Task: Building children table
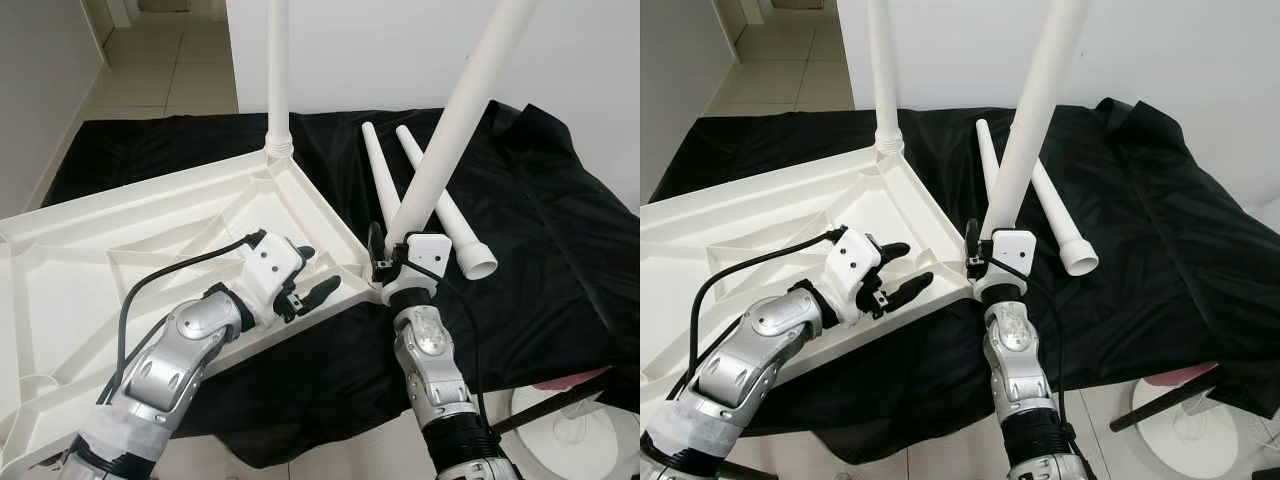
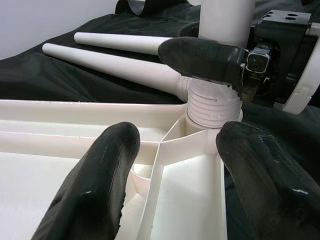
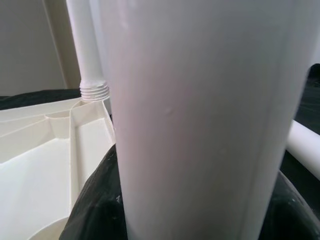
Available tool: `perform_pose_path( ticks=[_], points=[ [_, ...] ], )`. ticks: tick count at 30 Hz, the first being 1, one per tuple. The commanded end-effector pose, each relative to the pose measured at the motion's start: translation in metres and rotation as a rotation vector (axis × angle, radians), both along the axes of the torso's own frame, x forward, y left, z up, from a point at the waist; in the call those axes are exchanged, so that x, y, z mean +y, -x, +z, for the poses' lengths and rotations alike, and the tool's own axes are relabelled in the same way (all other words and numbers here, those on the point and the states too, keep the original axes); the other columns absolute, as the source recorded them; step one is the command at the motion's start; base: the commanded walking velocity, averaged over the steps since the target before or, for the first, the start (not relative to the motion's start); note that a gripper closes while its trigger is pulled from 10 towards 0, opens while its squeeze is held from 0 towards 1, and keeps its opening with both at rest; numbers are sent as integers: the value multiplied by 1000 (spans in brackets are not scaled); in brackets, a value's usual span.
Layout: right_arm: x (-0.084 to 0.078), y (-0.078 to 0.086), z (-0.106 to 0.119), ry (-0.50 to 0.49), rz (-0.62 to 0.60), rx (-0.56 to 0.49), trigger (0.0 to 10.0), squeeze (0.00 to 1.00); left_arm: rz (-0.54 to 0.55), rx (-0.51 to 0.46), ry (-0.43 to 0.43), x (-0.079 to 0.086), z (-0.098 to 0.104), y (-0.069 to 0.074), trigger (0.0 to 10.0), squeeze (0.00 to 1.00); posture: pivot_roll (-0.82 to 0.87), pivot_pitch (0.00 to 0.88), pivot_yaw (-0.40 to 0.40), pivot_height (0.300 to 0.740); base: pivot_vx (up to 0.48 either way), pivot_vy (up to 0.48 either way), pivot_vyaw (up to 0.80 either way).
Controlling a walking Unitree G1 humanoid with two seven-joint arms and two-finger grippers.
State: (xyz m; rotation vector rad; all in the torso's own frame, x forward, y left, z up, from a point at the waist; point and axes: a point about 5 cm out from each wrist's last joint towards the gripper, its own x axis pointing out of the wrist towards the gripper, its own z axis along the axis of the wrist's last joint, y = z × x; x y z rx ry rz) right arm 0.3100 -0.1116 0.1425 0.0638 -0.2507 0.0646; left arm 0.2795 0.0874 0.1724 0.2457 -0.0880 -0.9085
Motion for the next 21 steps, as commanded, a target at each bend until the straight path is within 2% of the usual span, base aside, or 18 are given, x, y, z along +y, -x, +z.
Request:
perform_pose_path(
  ticks=[1, 7, 9, 14, 21],
  points=[
    [-12, 0, -21, 9, -41, 120, 10000, 0, -16, 6, -7, -1, 0, -2, 10000, 0, -33, 78, -25, 740, 0, 0, 0],
    [-8, 6, -35, 9, -80, 176, 10000, 0, -8, 6, -2, -2, 1, -3, 10000, 0, -35, 76, -33, 740, 0, 0, 0],
    [-8, 8, -39, -13, -122, 196, 10000, 0, -8, 7, -3, -2, 0, -2, 10000, 0, -35, 79, -30, 740, 0, 0, 0],
    [-14, 11, -43, 21, -216, 208, 10000, 0, -9, 11, -4, -2, -1, -2, 10000, 0, -36, 81, -29, 740, 0, 0, 0],
    [-20, 9, -44, -11, -222, 227, 10000, 0, -9, 10, -6, -1, 0, -2, 10000, 0, -36, 81, -29, 740, 0, 0, 0]
  ],
)
